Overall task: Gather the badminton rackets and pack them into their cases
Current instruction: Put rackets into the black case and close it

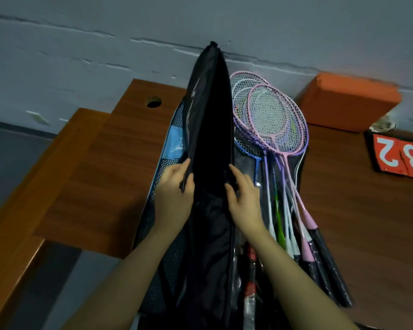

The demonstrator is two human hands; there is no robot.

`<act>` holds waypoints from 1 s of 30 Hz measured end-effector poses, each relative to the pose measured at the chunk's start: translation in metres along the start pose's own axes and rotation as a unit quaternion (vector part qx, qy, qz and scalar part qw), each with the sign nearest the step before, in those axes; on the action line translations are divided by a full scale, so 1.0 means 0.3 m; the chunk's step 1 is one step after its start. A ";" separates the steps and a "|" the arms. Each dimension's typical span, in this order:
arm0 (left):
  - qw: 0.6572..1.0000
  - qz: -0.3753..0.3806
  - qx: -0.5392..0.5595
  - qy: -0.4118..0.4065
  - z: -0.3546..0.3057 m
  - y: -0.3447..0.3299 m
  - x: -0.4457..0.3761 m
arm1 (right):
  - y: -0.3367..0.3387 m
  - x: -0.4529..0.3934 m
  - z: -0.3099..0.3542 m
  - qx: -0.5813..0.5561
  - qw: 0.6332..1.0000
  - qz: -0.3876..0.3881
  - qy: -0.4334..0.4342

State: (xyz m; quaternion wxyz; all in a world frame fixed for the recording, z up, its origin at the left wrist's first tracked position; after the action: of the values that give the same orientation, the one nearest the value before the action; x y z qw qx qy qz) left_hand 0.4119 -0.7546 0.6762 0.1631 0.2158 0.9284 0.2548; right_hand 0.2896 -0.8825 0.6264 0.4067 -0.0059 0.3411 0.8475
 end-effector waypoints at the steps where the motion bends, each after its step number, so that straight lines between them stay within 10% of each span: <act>1: 1.000 0.001 -0.008 0.000 -0.016 -0.016 0.016 | 0.018 0.001 -0.013 -0.002 1.000 0.009 0.002; 16: 0.998 0.015 0.012 0.063 -0.094 -0.193 0.056 | 0.412 0.144 -0.401 0.232 0.958 -0.034 -0.163; 30: 0.994 0.052 0.010 0.100 -0.081 -0.249 0.056 | 0.470 0.143 -0.388 0.244 0.963 -0.050 -0.103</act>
State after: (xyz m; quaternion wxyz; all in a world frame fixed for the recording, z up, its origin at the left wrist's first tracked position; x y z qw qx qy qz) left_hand 0.3639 -0.8142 0.6522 0.0540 0.2386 0.9302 0.2736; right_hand 0.1321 -0.9825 0.6057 0.4702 0.1637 0.4936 0.7131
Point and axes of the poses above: each hand's wrist, its own x-axis away from the middle knuckle, its own y-axis out of the back of the hand, z = x × y, the point moved 8 cm from there along -x, towards the middle knuckle, and after that the axes turned 6 degrees about y, right-handed, at the moved point
